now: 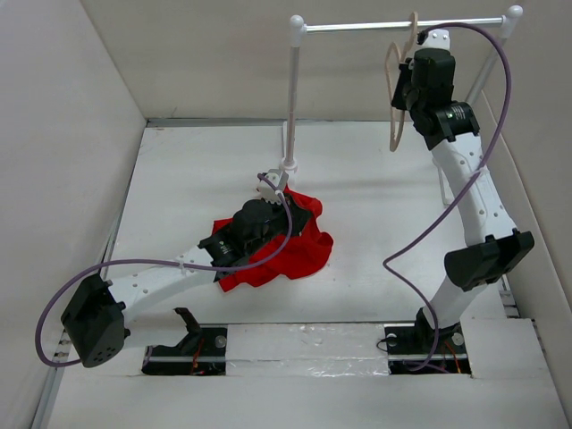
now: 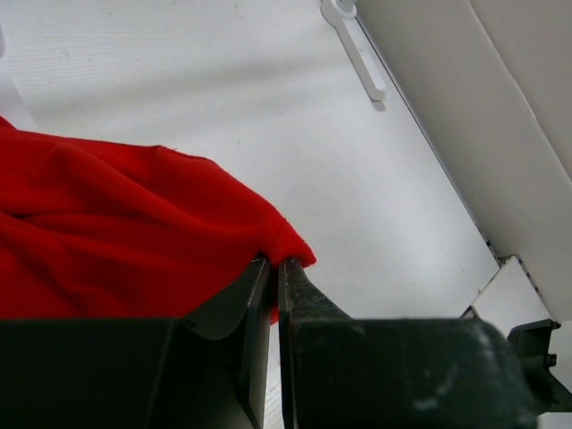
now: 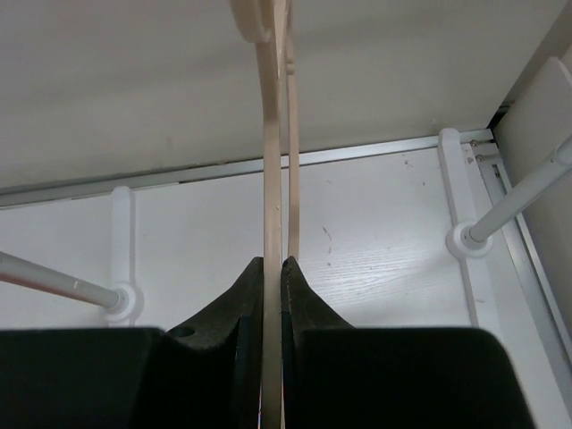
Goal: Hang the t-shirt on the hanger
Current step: Pick up the hanger from the clothesline.
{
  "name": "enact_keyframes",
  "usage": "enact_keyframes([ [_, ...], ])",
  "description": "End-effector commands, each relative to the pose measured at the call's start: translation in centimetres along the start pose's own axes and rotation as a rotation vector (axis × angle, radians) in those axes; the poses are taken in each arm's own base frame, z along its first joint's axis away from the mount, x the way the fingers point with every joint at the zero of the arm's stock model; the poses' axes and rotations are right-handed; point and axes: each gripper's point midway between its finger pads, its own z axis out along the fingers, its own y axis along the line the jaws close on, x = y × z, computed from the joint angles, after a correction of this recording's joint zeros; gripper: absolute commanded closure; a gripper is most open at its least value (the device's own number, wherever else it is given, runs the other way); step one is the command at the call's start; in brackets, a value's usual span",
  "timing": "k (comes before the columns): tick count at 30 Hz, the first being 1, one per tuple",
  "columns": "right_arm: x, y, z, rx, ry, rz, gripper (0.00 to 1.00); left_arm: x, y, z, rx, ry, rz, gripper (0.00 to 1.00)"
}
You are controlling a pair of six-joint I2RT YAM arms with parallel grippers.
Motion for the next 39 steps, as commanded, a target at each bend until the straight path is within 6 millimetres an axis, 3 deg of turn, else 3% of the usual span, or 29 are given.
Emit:
enact_keyframes([
  [1, -4.3, -0.3, -2.7, -0.032, -0.134, 0.035, 1.00, -2.1, -1.3, -0.3, 0.052, -0.076, -0.009, 1.00],
  [10, -6.8, -0.2, -5.3, -0.085, -0.233, 0.057, 1.00, -2.6, -1.4, -0.3, 0.047, -0.092, -0.008, 1.00],
  [15, -5.6, 0.0, -6.9, -0.104, -0.223, 0.073, 1.00, -3.1, -1.4, 0.2, 0.034, -0.097, 0.003, 1.00],
  [16, -4.3, -0.1, -6.5, -0.100, -0.200, 0.075, 1.00, -3.1, -1.4, 0.3, 0.032, -0.100, 0.004, 1.00],
  [18, -3.7, 0.2, -7.3, -0.119, -0.204, 0.086, 1.00, -3.6, -1.6, 0.5, 0.031, -0.113, 0.008, 1.00],
  [25, -2.2, 2.2, -13.1, -0.259, -0.230, 0.123, 1.00, -5.6, -0.1, 1.8, 0.002, -0.167, -0.010, 1.00],
  [28, 0.9, 4.6, -14.9, -0.374, -0.167, 0.127, 1.00, -6.9, 0.5, 3.0, -0.030, -0.189, -0.001, 1.00],
  [29, 1.2, 5.0, -17.0, -0.440, -0.170, 0.131, 1.00, -7.2, 0.3, 3.3, -0.028, -0.194, 0.010, 1.00],
  [30, 3.5, 5.5, -17.2, -0.467, -0.125, 0.115, 1.00, -8.1, 0.3, 3.8, -0.032, -0.209, 0.013, 1.00],
  [32, 5.9, 6.7, -19.5, -0.547, -0.074, 0.096, 1.00, -8.0, 1.8, 5.1, -0.074, -0.189, 0.018, 1.00],
  [33, 6.1, 6.2, -21.3, -0.568, -0.082, 0.097, 1.00, -8.0, 2.1, 5.5, -0.079, -0.188, 0.019, 1.00],
  [34, 8.7, 6.4, -22.3, -0.595, -0.017, 0.078, 1.00, -8.1, 2.5, 5.9, -0.085, -0.188, 0.018, 1.00],
  [36, 9.6, 5.4, -24.9, -0.638, -0.009, 0.100, 1.00, -8.9, 3.6, 6.1, -0.102, -0.200, 0.008, 1.00],
  [37, 11.5, 5.1, -25.4, -0.641, 0.048, 0.105, 1.00, -9.3, 3.9, 6.2, -0.108, -0.207, 0.004, 1.00],
  [39, 12.5, 4.5, -26.9, -0.672, 0.076, 0.117, 1.00, -10.3, 4.8, 6.3, -0.119, -0.223, -0.002, 1.00],
])
